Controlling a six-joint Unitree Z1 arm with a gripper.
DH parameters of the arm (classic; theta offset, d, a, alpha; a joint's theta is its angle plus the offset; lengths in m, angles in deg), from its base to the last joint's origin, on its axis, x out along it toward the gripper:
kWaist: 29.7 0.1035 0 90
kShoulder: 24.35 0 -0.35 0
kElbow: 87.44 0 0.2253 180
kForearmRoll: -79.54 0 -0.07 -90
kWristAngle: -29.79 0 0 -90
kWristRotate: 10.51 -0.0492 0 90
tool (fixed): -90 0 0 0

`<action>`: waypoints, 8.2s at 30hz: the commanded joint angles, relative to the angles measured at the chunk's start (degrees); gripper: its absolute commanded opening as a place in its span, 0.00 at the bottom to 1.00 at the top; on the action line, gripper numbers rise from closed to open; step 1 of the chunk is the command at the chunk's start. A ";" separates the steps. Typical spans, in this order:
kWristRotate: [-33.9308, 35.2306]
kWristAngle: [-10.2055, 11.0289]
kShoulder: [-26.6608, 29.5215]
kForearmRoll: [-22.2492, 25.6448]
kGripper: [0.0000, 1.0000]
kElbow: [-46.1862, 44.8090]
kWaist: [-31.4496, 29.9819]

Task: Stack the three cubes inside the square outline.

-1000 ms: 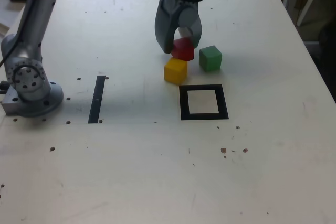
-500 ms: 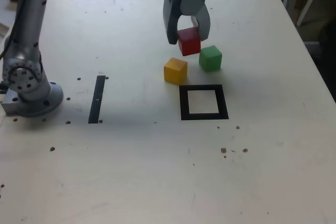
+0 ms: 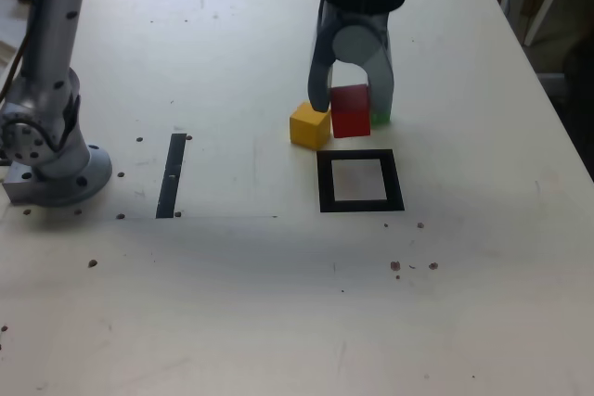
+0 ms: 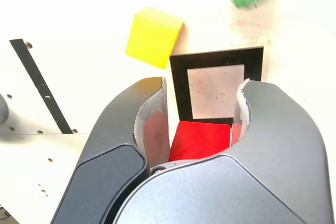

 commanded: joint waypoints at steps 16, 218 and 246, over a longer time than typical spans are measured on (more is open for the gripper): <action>3.95 -1.02 -3.83 -9.48 0.33 -7.44 -0.98; 3.29 -0.73 -6.15 2.64 0.99 2.74 -8.08; 0.45 1.87 -5.58 3.62 0.99 4.92 8.50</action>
